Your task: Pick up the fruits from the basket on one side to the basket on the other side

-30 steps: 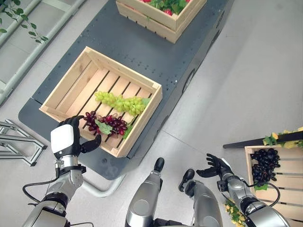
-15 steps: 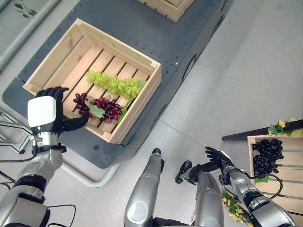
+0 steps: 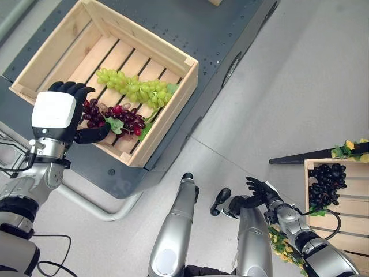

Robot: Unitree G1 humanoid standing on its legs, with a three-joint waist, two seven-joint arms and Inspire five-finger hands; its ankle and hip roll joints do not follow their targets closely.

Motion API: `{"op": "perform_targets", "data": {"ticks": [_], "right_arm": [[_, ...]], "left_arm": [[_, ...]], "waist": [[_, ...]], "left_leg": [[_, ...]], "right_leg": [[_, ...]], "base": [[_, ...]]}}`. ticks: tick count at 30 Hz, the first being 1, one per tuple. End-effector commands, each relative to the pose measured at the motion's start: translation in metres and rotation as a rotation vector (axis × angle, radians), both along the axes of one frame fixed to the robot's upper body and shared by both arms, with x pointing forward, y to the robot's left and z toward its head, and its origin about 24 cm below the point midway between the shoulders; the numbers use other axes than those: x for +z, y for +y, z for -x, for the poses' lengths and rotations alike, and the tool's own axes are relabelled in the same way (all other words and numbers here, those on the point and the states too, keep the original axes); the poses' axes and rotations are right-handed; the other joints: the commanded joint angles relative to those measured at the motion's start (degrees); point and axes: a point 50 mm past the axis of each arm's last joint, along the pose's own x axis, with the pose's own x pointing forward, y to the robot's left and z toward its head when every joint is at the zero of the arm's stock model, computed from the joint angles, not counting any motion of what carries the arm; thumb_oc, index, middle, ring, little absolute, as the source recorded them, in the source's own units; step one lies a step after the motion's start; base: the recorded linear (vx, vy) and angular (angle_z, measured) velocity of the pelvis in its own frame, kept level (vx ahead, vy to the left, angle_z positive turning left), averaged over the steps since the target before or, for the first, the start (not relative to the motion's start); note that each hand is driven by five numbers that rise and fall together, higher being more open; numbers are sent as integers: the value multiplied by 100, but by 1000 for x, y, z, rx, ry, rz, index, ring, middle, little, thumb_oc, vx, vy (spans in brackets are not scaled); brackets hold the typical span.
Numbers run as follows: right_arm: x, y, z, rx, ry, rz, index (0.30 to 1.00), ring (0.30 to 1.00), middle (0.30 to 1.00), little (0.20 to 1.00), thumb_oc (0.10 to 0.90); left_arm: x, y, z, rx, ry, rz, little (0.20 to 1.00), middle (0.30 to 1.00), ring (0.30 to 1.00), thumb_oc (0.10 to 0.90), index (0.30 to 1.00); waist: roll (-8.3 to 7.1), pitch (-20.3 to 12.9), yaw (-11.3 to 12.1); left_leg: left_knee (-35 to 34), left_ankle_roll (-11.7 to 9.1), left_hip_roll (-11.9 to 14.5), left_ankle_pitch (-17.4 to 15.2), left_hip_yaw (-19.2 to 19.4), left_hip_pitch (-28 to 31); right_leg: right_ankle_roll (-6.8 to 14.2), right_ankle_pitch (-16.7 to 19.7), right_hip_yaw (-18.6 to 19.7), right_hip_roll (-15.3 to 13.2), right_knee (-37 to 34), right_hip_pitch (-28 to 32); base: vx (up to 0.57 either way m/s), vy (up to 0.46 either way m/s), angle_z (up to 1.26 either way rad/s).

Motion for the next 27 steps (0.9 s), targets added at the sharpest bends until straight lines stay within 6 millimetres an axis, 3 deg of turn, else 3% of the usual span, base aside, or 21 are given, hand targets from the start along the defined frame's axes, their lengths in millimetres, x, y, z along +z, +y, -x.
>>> {"op": "perform_targets", "data": {"ticks": [1,4,17,24,27], "right_arm": [[3,-27,11,-13,-15,43,900,900,900,900,800],[4,-28,12,-3,-17,35,900,900,900,900,800],[3,-33,15,2,-5,48,900,900,900,900,800],[6,-36,14,-16,-15,37,900,900,900,900,800],[6,-36,14,-8,-22,40,900,900,900,900,800]], "left_arm": [[41,6,6,-28,-38,-88,900,900,900,800,900],[54,-4,4,-80,-9,-103,900,900,900,800,900],[73,-34,-1,-196,140,-178,900,900,900,800,900],[62,-30,-4,-97,220,-241,900,900,900,800,900],[67,-11,-6,76,239,-229,900,900,900,800,900]], "waist": [[91,-64,156],[92,-64,153],[149,-64,124],[144,-64,113],[65,-64,82]], "left_leg": [[-427,578,-202,-29,504,248],[-392,578,-211,-25,470,196],[-520,562,-199,80,504,246],[-503,551,-189,70,529,244],[-531,549,-127,86,532,206]], "right_leg": [[-160,151,-93,273,-163,730],[-148,169,-105,251,-133,679],[-140,264,-140,217,-217,697],[-120,278,-111,220,-189,651],[-102,313,-108,244,-226,611]], "base": [[-3,19,9],[-12,18,-1],[-7,2,0],[-6,2,0],[0,0,0]]}}
